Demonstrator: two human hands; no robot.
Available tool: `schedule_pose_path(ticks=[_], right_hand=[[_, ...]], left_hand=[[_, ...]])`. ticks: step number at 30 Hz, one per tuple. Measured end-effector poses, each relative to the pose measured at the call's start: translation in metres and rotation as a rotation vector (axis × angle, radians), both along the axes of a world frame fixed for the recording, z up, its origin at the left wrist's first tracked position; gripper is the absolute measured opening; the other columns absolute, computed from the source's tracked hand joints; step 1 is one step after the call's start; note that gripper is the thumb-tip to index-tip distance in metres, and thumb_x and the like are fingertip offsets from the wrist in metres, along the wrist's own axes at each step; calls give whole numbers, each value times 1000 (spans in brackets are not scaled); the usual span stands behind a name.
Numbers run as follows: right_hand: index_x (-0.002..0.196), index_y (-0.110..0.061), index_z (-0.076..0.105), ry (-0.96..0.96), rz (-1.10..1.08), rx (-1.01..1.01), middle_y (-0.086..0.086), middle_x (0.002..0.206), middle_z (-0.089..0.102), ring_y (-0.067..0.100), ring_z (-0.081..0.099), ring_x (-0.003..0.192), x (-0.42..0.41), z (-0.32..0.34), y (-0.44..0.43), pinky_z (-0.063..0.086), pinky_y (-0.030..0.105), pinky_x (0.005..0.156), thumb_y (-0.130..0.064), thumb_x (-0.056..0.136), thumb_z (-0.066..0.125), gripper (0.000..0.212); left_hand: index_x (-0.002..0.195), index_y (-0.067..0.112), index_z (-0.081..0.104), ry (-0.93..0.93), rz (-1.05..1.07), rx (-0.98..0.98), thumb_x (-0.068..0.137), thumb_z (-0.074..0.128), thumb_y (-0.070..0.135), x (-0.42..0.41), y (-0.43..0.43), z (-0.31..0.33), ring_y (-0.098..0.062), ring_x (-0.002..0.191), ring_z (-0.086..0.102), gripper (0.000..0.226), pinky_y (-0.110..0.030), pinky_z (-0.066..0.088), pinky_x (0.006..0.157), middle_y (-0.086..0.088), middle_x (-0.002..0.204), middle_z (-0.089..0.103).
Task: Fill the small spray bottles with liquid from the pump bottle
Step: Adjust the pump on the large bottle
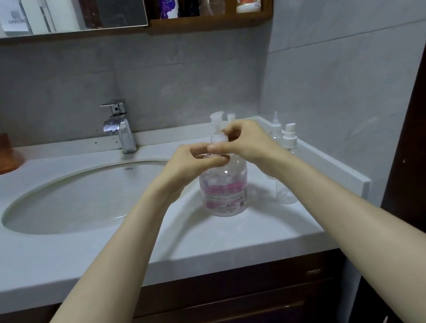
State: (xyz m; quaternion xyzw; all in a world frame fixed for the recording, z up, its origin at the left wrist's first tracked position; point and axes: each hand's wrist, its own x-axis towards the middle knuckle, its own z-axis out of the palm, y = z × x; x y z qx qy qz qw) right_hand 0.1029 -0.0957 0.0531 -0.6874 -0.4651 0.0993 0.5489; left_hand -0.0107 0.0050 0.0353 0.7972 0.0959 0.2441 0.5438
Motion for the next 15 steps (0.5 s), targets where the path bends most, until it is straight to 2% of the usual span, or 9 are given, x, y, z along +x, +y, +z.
schedule_pose_path(ticks=[2,4,7,8,10,13,15], right_hand=[[92,-13,53,0,-86,-16,1,90,58,13,57,85,-3,-4,7,49,30,80,-25,69,82,39],[109,-13,52,35,18,-28,0,102,59,11,58,96,-1,-3,4,50,26,86,-25,76,78,44],[104,0,61,84,260,7,0,94,61,6,59,86,10,-3,-5,45,16,75,-11,91,60,17],[100,2,63,91,269,26,1,91,63,7,60,85,12,-4,-7,45,16,74,-7,91,58,14],[94,-7,63,102,178,65,1,89,65,13,62,89,9,-7,-5,49,21,79,-8,85,67,9],[98,-9,54,91,-8,36,4,92,60,16,60,90,4,-9,8,51,32,83,-21,70,82,41],[114,-7,52,73,60,-13,6,103,58,16,58,98,4,-6,7,49,31,89,-27,75,78,52]], left_hand=[[91,20,74,-5,-3,6,79,71,6,0,-1,0,-9,96,67,18,-29,47,100,-3,96,74],[92,20,74,0,7,11,79,72,8,0,-2,1,-8,96,67,18,-29,47,100,-2,97,74],[97,23,72,27,20,3,78,75,14,-1,1,1,-8,99,67,21,-30,45,101,1,98,74],[98,23,72,33,21,2,78,75,15,-1,2,1,-8,100,67,22,-29,45,101,1,98,74],[96,24,73,34,26,11,77,76,16,-1,3,0,-8,100,66,21,-31,44,102,1,98,74],[92,24,74,12,17,14,77,74,10,0,1,0,-8,98,67,20,-32,45,102,-1,97,75],[96,23,74,8,9,23,78,74,10,0,1,1,-8,100,67,22,-31,46,102,0,99,74]])
